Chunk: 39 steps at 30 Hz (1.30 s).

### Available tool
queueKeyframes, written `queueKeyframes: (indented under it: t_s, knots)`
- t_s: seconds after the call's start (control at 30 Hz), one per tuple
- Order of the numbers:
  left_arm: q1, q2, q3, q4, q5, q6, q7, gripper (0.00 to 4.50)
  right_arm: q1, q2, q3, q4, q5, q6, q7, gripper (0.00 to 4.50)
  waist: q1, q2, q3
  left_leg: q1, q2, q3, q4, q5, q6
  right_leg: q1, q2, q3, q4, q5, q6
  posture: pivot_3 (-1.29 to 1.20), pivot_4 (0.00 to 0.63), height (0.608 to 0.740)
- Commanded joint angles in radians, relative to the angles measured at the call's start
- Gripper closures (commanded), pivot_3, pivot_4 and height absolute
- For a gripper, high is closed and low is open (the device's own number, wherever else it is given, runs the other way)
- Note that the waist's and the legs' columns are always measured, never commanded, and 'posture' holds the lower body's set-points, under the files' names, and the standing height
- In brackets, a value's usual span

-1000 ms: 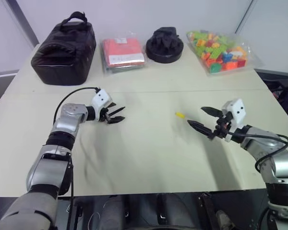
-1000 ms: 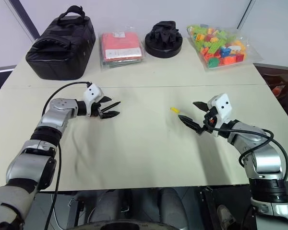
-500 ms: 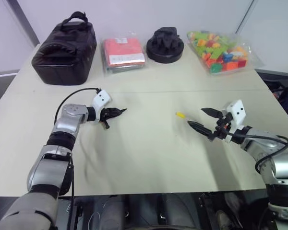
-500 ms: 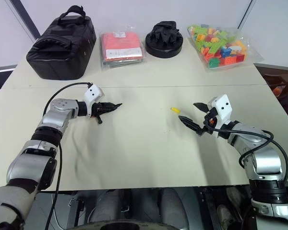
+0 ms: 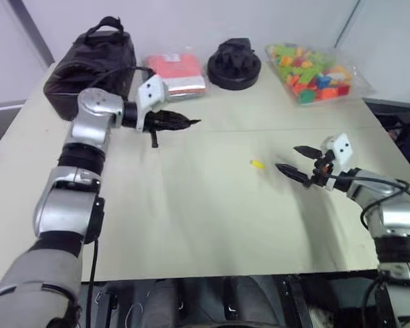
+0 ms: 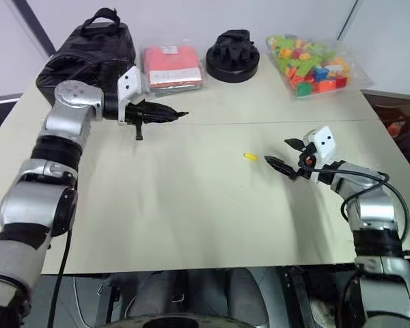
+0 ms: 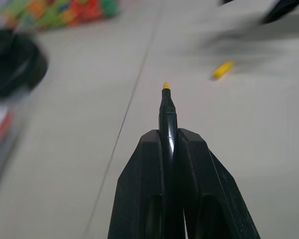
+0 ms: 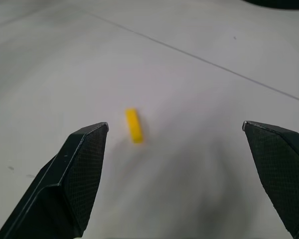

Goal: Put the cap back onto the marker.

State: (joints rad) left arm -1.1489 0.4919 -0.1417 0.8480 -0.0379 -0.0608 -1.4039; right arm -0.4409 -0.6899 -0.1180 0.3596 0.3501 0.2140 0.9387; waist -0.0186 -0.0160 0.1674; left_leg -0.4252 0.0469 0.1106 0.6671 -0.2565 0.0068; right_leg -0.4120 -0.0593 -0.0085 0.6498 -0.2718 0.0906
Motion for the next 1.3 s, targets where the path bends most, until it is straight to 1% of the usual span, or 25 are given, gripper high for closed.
queueKeyframes:
  t_s: [0.03,0.17,0.37,0.67,1.1,1.17,1.2,1.27,1.3]
  knots:
    - [-0.005,-0.004,-0.018,0.03,0.009,-0.04,-0.046,4.48,-0.076,0.014,0.017,0.103,-0.031,-0.075,0.055,0.0,-0.002,0.0,0.0,0.0,0.001,0.0,0.0,0.0,0.0,-0.001,0.001,0.0,0.0,0.0,0.0,0.0,0.15,0.74]
    - [0.012,-0.015,-0.044,0.064,0.028,-0.087,-0.059,4.48,-0.135,0.047,0.054,0.203,-0.057,-0.113,0.113,0.0,0.0,0.0,0.0,-0.001,0.002,0.0,0.0,0.0,0.0,-0.002,0.003,0.001,0.001,0.0,0.0,0.0,0.15,0.74]
    - [0.057,-0.011,-0.061,0.083,0.061,-0.141,-0.052,4.48,-0.17,0.094,0.094,0.278,-0.093,-0.138,0.157,0.0,0.005,0.0,0.0,-0.001,0.002,0.0,0.0,0.0,0.0,-0.002,0.001,0.001,0.001,0.0,0.0,0.0,0.15,0.74]
    - [0.106,0.006,-0.062,0.047,0.063,-0.154,-0.056,4.48,-0.225,0.12,0.096,0.415,-0.133,-0.183,0.162,0.0,0.003,0.0,0.0,-0.001,0.002,0.0,0.0,0.0,0.0,-0.002,0.001,0.001,0.001,0.0,0.0,0.0,0.15,0.74]
    - [0.13,0.0,-0.067,0.031,0.068,-0.151,-0.034,4.48,-0.255,0.169,0.105,0.474,-0.165,-0.212,0.146,0.0,0.002,0.0,0.0,-0.001,0.002,0.001,0.001,0.0,-0.001,-0.002,0.001,0.001,0.002,0.0,0.0,0.0,0.15,0.74]
    - [0.136,0.001,-0.065,0.025,0.066,-0.15,-0.031,4.5,-0.253,0.17,0.107,0.478,-0.17,-0.22,0.143,0.54,0.002,0.0,0.0,-0.001,0.002,0.001,0.001,0.0,-0.001,-0.002,0.001,0.001,0.002,0.0,0.0,0.0,0.15,0.74]
    - [0.138,0.002,-0.065,0.022,0.065,-0.148,-0.03,4.5,-0.251,0.17,0.106,0.48,-0.171,-0.223,0.143,0.91,0.002,0.0,0.0,-0.001,0.002,0.001,0.001,0.0,-0.001,-0.002,0.001,0.001,0.002,0.0,0.0,0.0,0.15,0.74]
    - [0.142,0.006,-0.059,0.014,0.06,-0.143,-0.028,4.5,-0.239,0.164,0.119,0.482,-0.196,-0.254,0.14,1.87,0.002,0.0,0.0,-0.001,0.002,0.001,0.001,0.0,-0.001,-0.002,0.001,0.001,0.002,0.0,0.0,0.0,0.15,0.74]
    - [0.144,0.007,-0.057,0.01,0.058,-0.141,-0.027,4.5,-0.235,0.161,0.123,0.483,-0.206,-0.268,0.139,2.48,0.002,0.0,0.0,-0.001,0.002,0.001,0.001,0.0,-0.001,-0.002,0.001,0.001,0.002,0.0,0.0,0.0,0.15,0.74]
